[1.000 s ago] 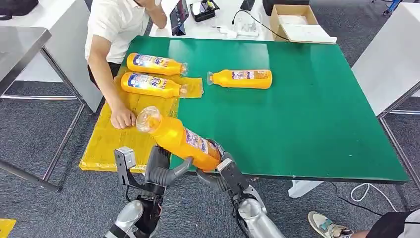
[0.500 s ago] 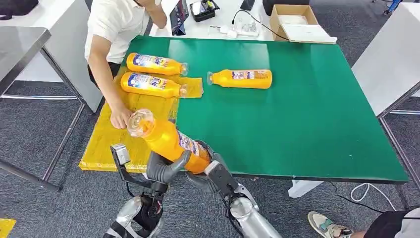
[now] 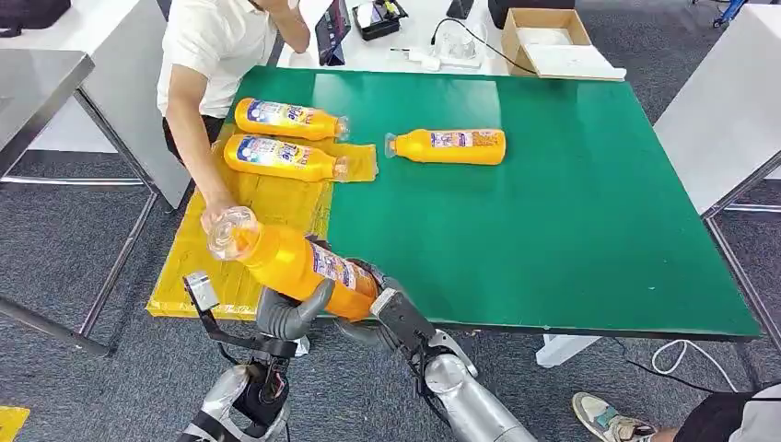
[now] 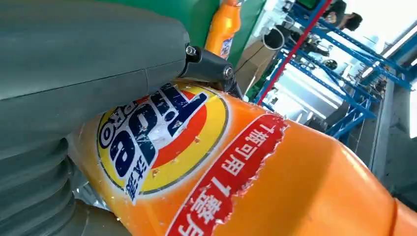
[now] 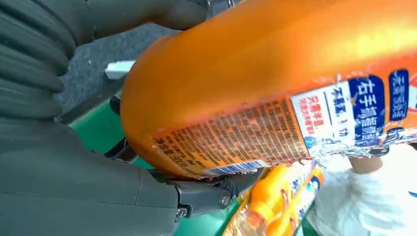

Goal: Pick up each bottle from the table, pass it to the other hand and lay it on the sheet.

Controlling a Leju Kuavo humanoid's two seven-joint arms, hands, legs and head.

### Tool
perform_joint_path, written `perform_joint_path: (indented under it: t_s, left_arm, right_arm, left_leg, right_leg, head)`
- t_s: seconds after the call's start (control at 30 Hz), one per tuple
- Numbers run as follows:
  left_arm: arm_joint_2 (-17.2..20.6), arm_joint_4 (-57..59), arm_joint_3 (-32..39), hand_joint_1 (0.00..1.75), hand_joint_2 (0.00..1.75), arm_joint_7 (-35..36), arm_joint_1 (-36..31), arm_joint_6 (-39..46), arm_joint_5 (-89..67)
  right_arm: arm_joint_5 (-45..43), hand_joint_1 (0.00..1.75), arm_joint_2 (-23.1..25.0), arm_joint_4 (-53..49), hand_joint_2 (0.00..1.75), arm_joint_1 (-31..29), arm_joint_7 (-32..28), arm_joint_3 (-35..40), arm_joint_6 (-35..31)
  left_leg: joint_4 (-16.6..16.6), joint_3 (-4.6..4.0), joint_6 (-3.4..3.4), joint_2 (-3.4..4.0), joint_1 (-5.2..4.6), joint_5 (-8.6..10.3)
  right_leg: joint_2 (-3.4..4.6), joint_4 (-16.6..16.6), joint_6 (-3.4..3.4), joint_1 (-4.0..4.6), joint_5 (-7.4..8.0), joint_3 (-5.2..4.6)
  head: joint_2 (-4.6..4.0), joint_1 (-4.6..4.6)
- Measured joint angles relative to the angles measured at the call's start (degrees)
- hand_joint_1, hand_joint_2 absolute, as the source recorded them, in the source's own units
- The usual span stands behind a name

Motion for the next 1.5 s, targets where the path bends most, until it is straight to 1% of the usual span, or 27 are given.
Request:
perform_joint_path:
  t_s: [0.03,0.07,0.1,0.13,0.17,0.23,0.3,0.7,0.93,1.0,1.1,1.13,1.17,1.23,1.27,1.33,1.4,1.43,1.5]
  left_arm:
    - [0.00,0.00,0.06,1.75,1.75,-0.68,0.12,0.09,-1.75]
    - [0.00,0.00,0.09,1.75,1.75,-1.06,0.22,0.18,-2.95]
    - [0.00,-0.02,0.09,1.75,1.75,-1.56,0.30,0.24,-4.38]
    - [0.00,-0.02,0.15,1.75,1.75,-1.82,0.29,0.26,-5.10]
    - [0.00,-0.02,0.20,1.75,1.75,-1.93,0.31,0.29,-5.34]
    - [0.00,-0.02,0.24,1.75,1.75,-1.99,0.30,0.29,-5.74]
    - [0.00,-0.02,0.41,1.75,1.75,-1.97,0.35,0.29,-5.78]
    - [-0.02,-0.33,1.51,1.75,1.75,-1.03,0.42,-0.52,-3.33]
    - [-0.02,-0.92,2.58,1.75,1.75,-0.90,0.71,1.25,-3.33]
    - [-0.02,-1.05,3.00,1.75,1.75,0.70,0.56,5.72,-4.84]
    - [0.04,-0.92,4.70,1.75,1.75,0.48,0.37,18.22,-11.70]
    - [0.26,-0.87,5.55,1.75,1.75,-0.69,0.27,22.13,-14.78]
    - [0.46,-0.90,6.19,1.75,1.75,-1.69,0.16,24.14,-17.20]
    - [0.61,-0.87,6.82,1.75,1.75,-2.50,-0.03,25.86,-19.12]
    - [0.61,-0.87,6.91,1.75,1.75,-3.02,-0.14,27.42,-20.52]
    - [0.70,-0.85,7.04,1.75,1.75,-4.44,-0.64,32.11,-25.09]
    - [0.72,-0.61,7.69,1.75,1.75,-5.25,-1.56,37.04,-29.55]
    - [0.74,-0.33,8.34,1.75,1.75,-5.23,-2.01,38.40,-30.52]
    - [0.83,0.20,9.36,1.75,1.75,-4.92,-2.86,38.86,-30.50]
  right_arm:
    - [-0.40,1.48,0.00,-0.35,1.75,0.06,0.72,0.13,0.28]
    - [-0.66,1.36,0.00,-0.72,1.75,0.16,1.28,0.22,0.46]
    - [-0.83,0.75,-0.02,-1.35,1.75,0.28,2.10,0.35,0.53]
    - [-0.94,0.24,-0.09,-1.81,1.75,0.31,2.59,0.48,0.59]
    - [-0.99,0.21,-0.18,-2.16,1.75,0.32,3.02,0.68,0.61]
    - [-1.19,0.23,-0.26,-2.56,1.75,0.34,3.83,0.90,1.07]
    - [-1.69,0.00,-0.33,-2.78,1.75,0.34,4.79,1.09,1.90]
    - [-3.04,0.00,-0.50,-4.37,1.75,0.65,5.88,1.23,2.16]
    - [-2.93,0.00,-1.05,-6.67,1.75,2.22,5.88,1.66,1.27]
    - [-2.52,0.00,-1.29,-7.74,1.75,3.28,5.38,1.73,-0.86]
    - [-2.72,0.00,-1.86,-12.44,1.75,7.64,4.05,0.88,-6.49]
    - [-1.86,0.00,-2.06,-14.96,0.00,9.30,3.65,0.02,-10.62]
    - [-0.94,0.00,-2.30,-17.01,0.00,10.34,3.61,-0.81,-13.85]
    - [0.55,0.00,-2.89,-20.51,0.00,11.17,3.79,-1.92,-17.45]
    - [2.82,0.00,-3.19,-21.97,0.00,11.55,3.33,-2.30,-20.21]
    - [8.79,0.00,-3.52,-24.19,0.00,12.51,1.72,-2.99,-28.06]
    - [12.70,0.00,-3.58,-26.45,0.00,13.52,0.22,-4.20,-35.31]
    - [14.07,0.00,-3.71,-27.58,0.00,13.81,-0.21,-4.94,-38.00]
    - [15.10,0.00,-4.07,-29.12,0.00,14.32,-0.43,-5.95,-40.44]
  left_leg:
    - [0.00,0.00,0.00,-0.01,0.00,0.00]
    - [0.00,0.00,0.00,0.00,0.00,0.00]
    - [0.00,0.00,0.00,0.00,0.00,0.00]
    - [0.00,0.00,0.00,0.00,0.00,0.00]
    - [0.00,0.00,0.00,0.00,0.00,0.00]
    - [0.00,0.00,0.00,0.00,0.00,0.00]
    - [0.00,0.00,0.00,0.00,0.00,0.00]
    - [0.00,0.00,0.00,0.00,0.00,0.00]
    - [0.00,0.00,0.00,0.00,0.00,0.00]
    - [0.00,0.00,0.00,-0.03,0.00,0.00]
    - [0.00,-0.02,-0.02,-0.01,0.01,-0.01]
    - [0.00,-0.05,-0.02,-0.02,0.01,-0.01]
    - [0.00,-0.08,-0.01,-0.04,0.01,-0.01]
    - [0.00,-0.07,-0.01,-0.03,0.01,-0.01]
    - [0.00,-0.08,-0.01,0.01,0.01,-0.01]
    - [0.00,-0.08,-0.01,0.01,-0.01,-0.01]
    - [0.00,-0.08,0.01,-0.07,-0.02,0.00]
    - [0.00,-0.08,0.01,-0.06,-0.02,0.00]
    - [0.00,-0.07,0.01,-0.01,-0.01,0.00]
  right_leg:
    - [0.00,0.00,0.00,0.00,0.00,0.00]
    - [0.00,0.00,0.00,0.00,0.00,0.00]
    - [0.00,0.00,0.00,0.00,0.00,0.00]
    - [0.00,0.00,0.00,0.00,0.00,0.00]
    - [0.00,0.00,0.00,0.00,0.00,0.00]
    - [0.00,0.00,0.00,0.00,0.00,0.00]
    - [0.00,0.00,0.00,0.00,0.00,0.00]
    - [0.00,0.00,0.00,0.00,0.00,-0.01]
    - [0.00,0.00,0.00,0.00,0.00,-0.01]
    - [-0.01,-0.01,0.00,0.00,0.00,0.00]
    - [0.00,0.00,0.00,0.01,0.00,-0.03]
    - [-0.01,0.00,0.00,0.01,0.00,-0.05]
    - [-0.01,0.00,0.00,0.01,0.00,-0.06]
    - [-0.01,0.00,0.00,0.00,0.00,-0.07]
    - [0.00,-0.01,0.00,0.00,0.00,-0.08]
    - [0.00,-0.01,0.00,-0.01,0.00,-0.08]
    - [-0.03,-0.01,0.00,-0.01,0.00,-0.06]
    - [-0.02,-0.01,0.00,-0.01,0.00,-0.05]
    - [-0.01,-0.01,0.01,-0.01,0.01,-0.05]
  head:
    - [0.00,0.00]
    - [0.00,-0.02]
    - [0.00,0.00]
    - [0.00,-0.02]
    - [0.00,-0.02]
    - [0.00,0.00]
    - [0.00,0.00]
    - [0.00,0.00]
    - [0.00,-0.02]
    - [0.00,0.00]
    - [0.00,0.00]
    - [0.00,-0.04]
    - [0.00,0.00]
    - [0.00,0.00]
    - [0.00,0.02]
    - [0.00,-0.02]
    - [0.00,0.00]
    - [0.00,0.00]
    - [0.00,0.00]
